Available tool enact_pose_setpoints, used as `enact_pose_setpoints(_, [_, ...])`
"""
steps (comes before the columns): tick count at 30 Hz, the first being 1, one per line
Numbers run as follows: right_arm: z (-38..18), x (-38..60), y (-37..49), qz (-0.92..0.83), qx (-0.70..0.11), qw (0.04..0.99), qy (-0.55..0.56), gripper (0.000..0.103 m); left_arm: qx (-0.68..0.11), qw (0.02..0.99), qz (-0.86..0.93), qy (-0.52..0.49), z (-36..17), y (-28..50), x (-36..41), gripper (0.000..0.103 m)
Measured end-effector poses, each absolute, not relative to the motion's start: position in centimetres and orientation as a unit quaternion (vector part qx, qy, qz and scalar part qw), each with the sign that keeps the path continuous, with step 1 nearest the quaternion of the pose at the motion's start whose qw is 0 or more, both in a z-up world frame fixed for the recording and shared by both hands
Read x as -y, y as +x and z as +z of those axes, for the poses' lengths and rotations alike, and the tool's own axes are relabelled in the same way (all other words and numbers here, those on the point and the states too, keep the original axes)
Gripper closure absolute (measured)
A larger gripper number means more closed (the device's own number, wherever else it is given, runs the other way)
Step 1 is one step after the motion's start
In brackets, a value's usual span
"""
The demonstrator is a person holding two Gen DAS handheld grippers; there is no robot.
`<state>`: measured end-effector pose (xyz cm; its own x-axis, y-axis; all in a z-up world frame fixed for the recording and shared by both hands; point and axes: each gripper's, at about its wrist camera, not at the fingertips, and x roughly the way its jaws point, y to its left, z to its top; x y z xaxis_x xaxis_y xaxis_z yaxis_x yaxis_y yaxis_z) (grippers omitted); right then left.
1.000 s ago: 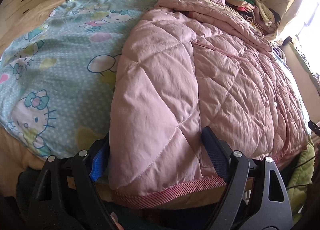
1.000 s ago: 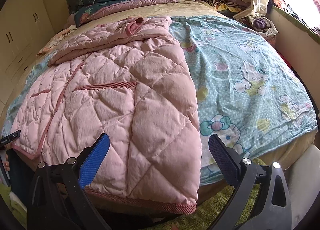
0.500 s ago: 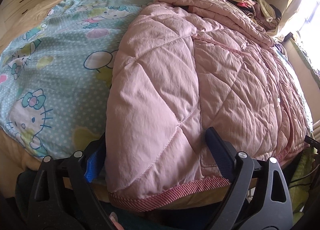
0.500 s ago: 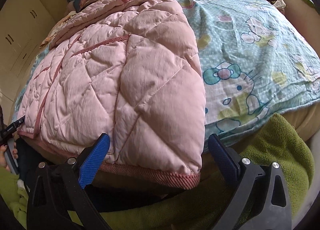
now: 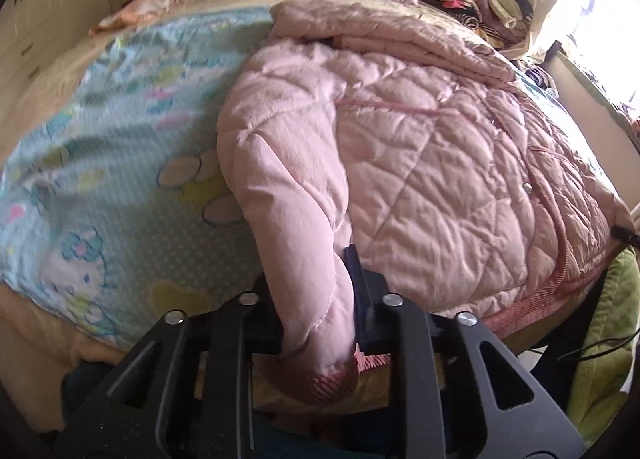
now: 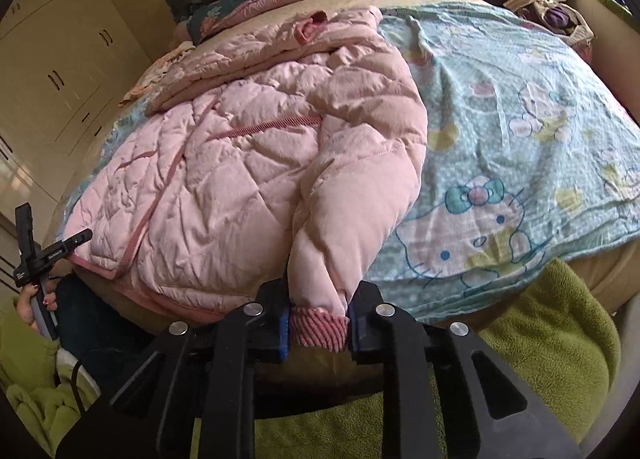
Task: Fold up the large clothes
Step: 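Lift the hem and carry it toward the collar with both tools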
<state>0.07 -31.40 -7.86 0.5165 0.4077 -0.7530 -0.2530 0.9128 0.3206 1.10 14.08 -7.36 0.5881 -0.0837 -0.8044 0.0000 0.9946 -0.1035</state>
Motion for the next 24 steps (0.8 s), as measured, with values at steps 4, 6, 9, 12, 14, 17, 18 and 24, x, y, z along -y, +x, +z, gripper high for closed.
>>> enact_pose_setpoints(4, [-5.3,31.2,0.6,0.207,-0.415,0.881,0.092,0.086,-0.423,0.904,-0.031,-0.056,-5.2,1.3,-14.6,0.093])
enact_pose_setpoints(6, [-4.2,31.3,1.0,0.214,-0.398,0.887,0.095,0.086,-0.407,0.911,-0.033,-0.058,-4.0,1.6,-14.8,0.093])
enact_pose_setpoints(9, [-2.7,31.1,1.9,0.220,-0.376,0.895,0.096,0.087,-0.387,0.919,-0.036,-0.061,-2.5,2.1,-14.9,0.094])
enact_pose_setpoints(12, [-1.4,31.1,2.7,0.227,-0.358,0.900,0.105,0.087,-0.369,0.926,-0.039,-0.068,-1.1,3.0,-15.0,0.094])
enact_pose_setpoints(14, [-0.4,31.2,3.3,0.230,-0.345,0.903,0.110,0.087,-0.357,0.930,-0.038,-0.076,-0.4,3.5,-15.3,0.094])
enact_pose_setpoints(17, [0.8,31.1,4.2,0.232,-0.329,0.908,0.113,0.087,-0.342,0.936,-0.032,-0.080,0.7,4.7,-15.3,0.094])
enact_pose_setpoints(18, [1.1,31.1,4.3,0.233,-0.325,0.910,0.114,0.087,-0.340,0.937,-0.032,-0.081,1.0,5.0,-15.3,0.094])
enact_pose_setpoints(24, [3.3,30.7,5.9,0.234,-0.301,0.917,0.112,0.088,-0.318,0.943,-0.029,-0.093,2.7,6.4,-15.6,0.094])
